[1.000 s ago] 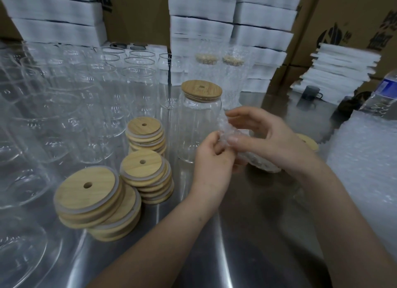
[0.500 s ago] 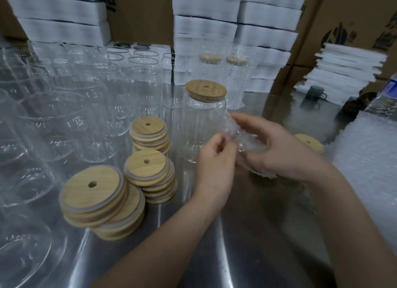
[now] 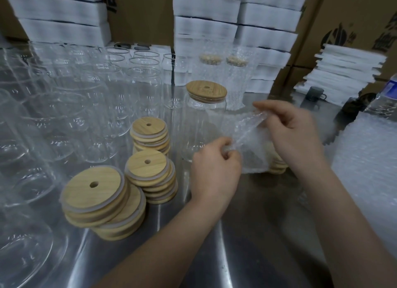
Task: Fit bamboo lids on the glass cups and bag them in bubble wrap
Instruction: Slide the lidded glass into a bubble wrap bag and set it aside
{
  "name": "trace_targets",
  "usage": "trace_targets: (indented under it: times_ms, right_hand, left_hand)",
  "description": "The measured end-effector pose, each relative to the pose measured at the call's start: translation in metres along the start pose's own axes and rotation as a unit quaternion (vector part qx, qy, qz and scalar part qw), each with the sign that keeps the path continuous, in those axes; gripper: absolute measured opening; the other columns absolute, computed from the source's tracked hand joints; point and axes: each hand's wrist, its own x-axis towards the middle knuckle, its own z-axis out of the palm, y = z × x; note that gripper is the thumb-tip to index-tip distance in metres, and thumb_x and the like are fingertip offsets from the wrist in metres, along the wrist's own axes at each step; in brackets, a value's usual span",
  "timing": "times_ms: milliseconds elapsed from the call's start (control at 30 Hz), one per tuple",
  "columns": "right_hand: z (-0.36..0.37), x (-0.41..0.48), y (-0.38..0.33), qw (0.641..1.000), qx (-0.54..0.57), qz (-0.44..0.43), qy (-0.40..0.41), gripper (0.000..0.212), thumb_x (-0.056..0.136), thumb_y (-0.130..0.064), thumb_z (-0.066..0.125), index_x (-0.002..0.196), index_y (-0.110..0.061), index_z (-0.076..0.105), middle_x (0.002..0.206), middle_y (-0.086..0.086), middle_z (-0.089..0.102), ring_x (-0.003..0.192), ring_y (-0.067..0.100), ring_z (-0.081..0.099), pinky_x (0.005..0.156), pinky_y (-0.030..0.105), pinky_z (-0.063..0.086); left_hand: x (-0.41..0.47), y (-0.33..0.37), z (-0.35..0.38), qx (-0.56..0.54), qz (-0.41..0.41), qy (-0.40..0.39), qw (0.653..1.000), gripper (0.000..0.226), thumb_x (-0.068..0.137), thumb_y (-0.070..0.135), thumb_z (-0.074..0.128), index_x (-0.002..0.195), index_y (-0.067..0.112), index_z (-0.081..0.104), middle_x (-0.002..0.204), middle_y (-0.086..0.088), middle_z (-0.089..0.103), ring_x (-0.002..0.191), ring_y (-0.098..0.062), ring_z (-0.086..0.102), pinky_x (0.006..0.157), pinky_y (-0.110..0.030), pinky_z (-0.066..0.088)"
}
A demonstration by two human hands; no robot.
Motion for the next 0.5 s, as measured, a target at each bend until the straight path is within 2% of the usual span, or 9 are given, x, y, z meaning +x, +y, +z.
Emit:
trace_targets:
  times_ms: [33,100,167,233,300,367,433,500]
  right_hand:
    - [0.000,0.000,-0.002,1.000,0.008,0.009,0.020,0.040,0.094,-0.003,0.048,0.112,-0.030,0.071,0.098,-0.014,0.071,0.069,0.008,0.062,0.065,0.023,0.052]
    - [0.001,0.002,-0.009,0.999,0.043,0.030,0.010,0.044,0.092,0.002,0.046,0.113,-0.029,0.070,0.108,-0.017,0.069,0.084,-0.006,0.063,0.077,0.014,0.052]
    - [0.001,0.007,-0.018,0.991,0.118,0.037,-0.053,0.047,0.089,0.001,0.047,0.120,-0.028,0.066,0.115,-0.015,0.066,0.104,-0.008,0.059,0.085,0.008,0.049]
    - [0.001,0.013,-0.026,0.979,0.154,0.025,-0.131,0.049,0.084,-0.018,0.052,0.130,-0.034,0.058,0.124,-0.012,0.062,0.114,-0.005,0.056,0.087,0.008,0.047]
    - [0.007,0.020,-0.032,0.976,0.090,0.013,-0.195,0.061,0.081,-0.046,0.064,0.138,-0.045,0.044,0.130,-0.016,0.054,0.121,-0.004,0.050,0.087,0.015,0.046]
    - [0.018,0.025,-0.036,0.971,-0.009,-0.003,-0.238,0.088,0.070,-0.069,0.071,0.145,-0.050,0.028,0.132,-0.016,0.049,0.123,0.000,0.045,0.088,0.020,0.041]
    - [0.031,0.027,-0.039,0.966,-0.071,-0.021,-0.249,0.107,0.059,-0.076,0.071,0.148,-0.047,0.020,0.136,-0.009,0.052,0.123,0.008,0.050,0.096,0.032,0.046]
    - [0.042,0.027,-0.040,0.969,-0.076,-0.039,-0.230,0.108,0.059,-0.069,0.077,0.148,-0.040,0.024,0.133,-0.005,0.055,0.117,0.012,0.056,0.099,0.041,0.048]
  left_hand:
    - [-0.001,0.001,-0.001,0.027,0.006,-0.003,1.000,0.019,0.082,0.018,0.057,0.094,0.022,0.072,0.074,0.000,0.068,0.079,-0.024,0.062,0.070,-0.034,0.050]
    - [-0.002,0.003,0.000,0.057,0.009,-0.013,0.998,0.015,0.084,0.021,0.055,0.074,0.014,0.064,0.069,-0.004,0.064,0.077,-0.030,0.060,0.068,-0.039,0.050]
    - [-0.002,0.004,-0.001,0.057,-0.009,-0.027,0.998,0.022,0.085,0.025,0.054,0.067,0.013,0.058,0.065,-0.004,0.061,0.073,-0.029,0.060,0.066,-0.039,0.051]
    - [-0.001,0.005,-0.003,0.047,-0.025,-0.039,0.998,0.023,0.085,0.028,0.054,0.065,0.017,0.058,0.066,-0.003,0.062,0.074,-0.028,0.061,0.067,-0.038,0.052]
    - [-0.001,0.005,-0.003,0.040,-0.028,-0.039,0.998,0.025,0.083,0.029,0.055,0.060,0.018,0.052,0.063,-0.002,0.058,0.073,-0.030,0.060,0.063,-0.038,0.049]
    - [-0.001,0.005,-0.002,0.041,-0.025,-0.044,0.998,0.030,0.081,0.030,0.056,0.057,0.017,0.045,0.060,-0.003,0.054,0.072,-0.033,0.058,0.061,-0.038,0.045]
    - [-0.002,0.005,-0.001,0.040,-0.030,-0.063,0.997,0.028,0.080,0.033,0.057,0.060,0.017,0.046,0.066,-0.005,0.059,0.075,-0.033,0.060,0.068,-0.042,0.051]
    - [-0.002,0.004,-0.001,0.044,-0.031,-0.077,0.996,0.022,0.080,0.033,0.059,0.066,0.019,0.050,0.072,-0.005,0.063,0.078,-0.032,0.063,0.074,-0.044,0.053]
